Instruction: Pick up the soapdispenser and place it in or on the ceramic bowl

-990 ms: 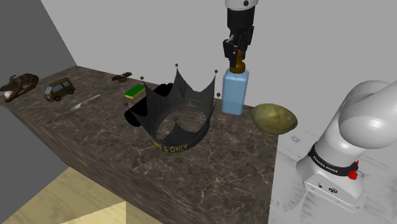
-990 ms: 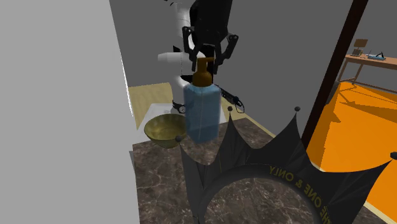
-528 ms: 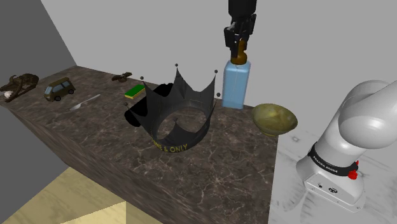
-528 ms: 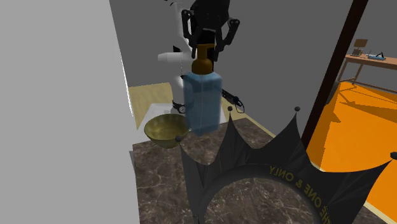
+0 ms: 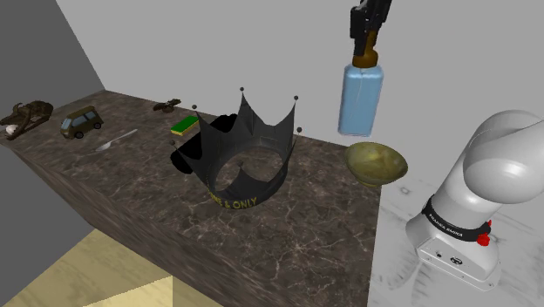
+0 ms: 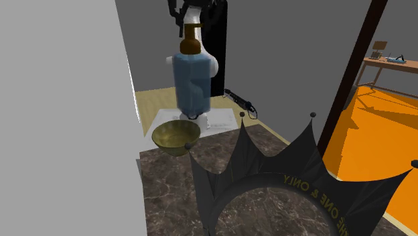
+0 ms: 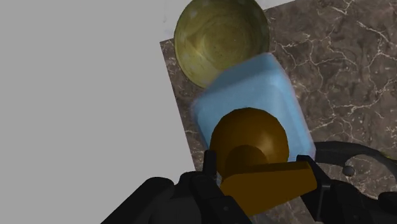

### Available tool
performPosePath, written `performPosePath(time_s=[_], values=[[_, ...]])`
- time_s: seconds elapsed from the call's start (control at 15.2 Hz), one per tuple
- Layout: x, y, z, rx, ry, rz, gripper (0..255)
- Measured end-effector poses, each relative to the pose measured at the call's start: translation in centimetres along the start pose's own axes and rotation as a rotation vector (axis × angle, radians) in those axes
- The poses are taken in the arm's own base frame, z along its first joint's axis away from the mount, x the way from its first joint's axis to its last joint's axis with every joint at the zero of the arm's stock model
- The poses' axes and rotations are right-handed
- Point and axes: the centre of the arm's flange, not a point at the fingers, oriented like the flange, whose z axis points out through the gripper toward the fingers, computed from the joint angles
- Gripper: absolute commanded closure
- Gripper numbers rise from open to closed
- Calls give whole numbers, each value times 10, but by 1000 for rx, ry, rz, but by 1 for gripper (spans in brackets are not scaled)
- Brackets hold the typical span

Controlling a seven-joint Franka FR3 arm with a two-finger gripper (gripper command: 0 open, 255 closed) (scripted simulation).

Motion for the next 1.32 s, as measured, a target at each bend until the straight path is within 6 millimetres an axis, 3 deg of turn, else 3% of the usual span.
performPosePath(time_s=[0.53, 0.73, 1.32], values=[[-68, 73, -45, 0, 1, 1, 255], [-79, 76, -36, 1, 0, 0, 255], [-81, 68, 10, 1, -1, -1, 255]])
